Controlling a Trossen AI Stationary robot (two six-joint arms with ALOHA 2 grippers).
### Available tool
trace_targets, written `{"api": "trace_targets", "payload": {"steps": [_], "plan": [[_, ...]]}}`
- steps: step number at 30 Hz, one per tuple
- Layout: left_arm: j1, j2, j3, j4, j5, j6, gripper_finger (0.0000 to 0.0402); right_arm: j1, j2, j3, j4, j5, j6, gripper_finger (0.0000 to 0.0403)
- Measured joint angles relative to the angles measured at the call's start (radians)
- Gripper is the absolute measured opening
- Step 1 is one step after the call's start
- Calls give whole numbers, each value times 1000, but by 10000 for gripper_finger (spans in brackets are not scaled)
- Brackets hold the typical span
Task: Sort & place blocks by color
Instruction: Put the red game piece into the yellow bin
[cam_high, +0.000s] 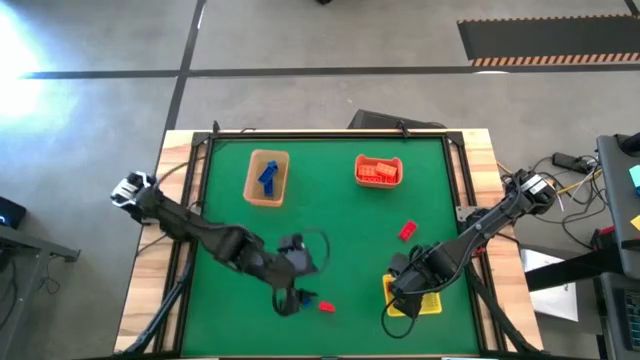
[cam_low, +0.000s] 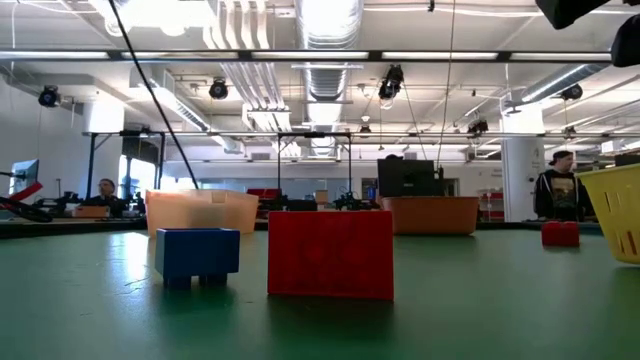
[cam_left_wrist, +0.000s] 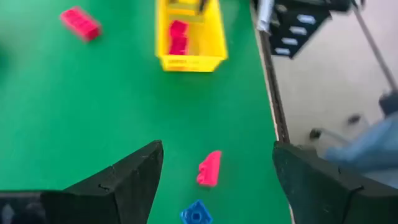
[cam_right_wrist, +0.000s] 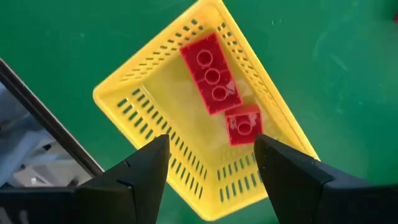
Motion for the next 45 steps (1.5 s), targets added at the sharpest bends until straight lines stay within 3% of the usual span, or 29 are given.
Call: {"api": "trace_targets", "payload": {"steps": [10, 16, 35, 40, 45], "plan": [[-16, 172, 38, 14, -19, 119, 286, 0, 1, 0, 23, 80, 72, 226], [-17, 280, 35, 150, -18, 162, 286, 0, 1, 0, 26, 94, 105, 226], [-16, 444, 30, 154, 43, 183, 285, 0, 2, 0, 28, 131, 104, 226], [-16, 443, 30, 151, 42, 183, 264, 0, 2, 0, 32, 148, 105, 226], [-16, 443, 30, 152, 42, 184, 215, 0, 2, 0, 38, 148, 105, 226]]}}
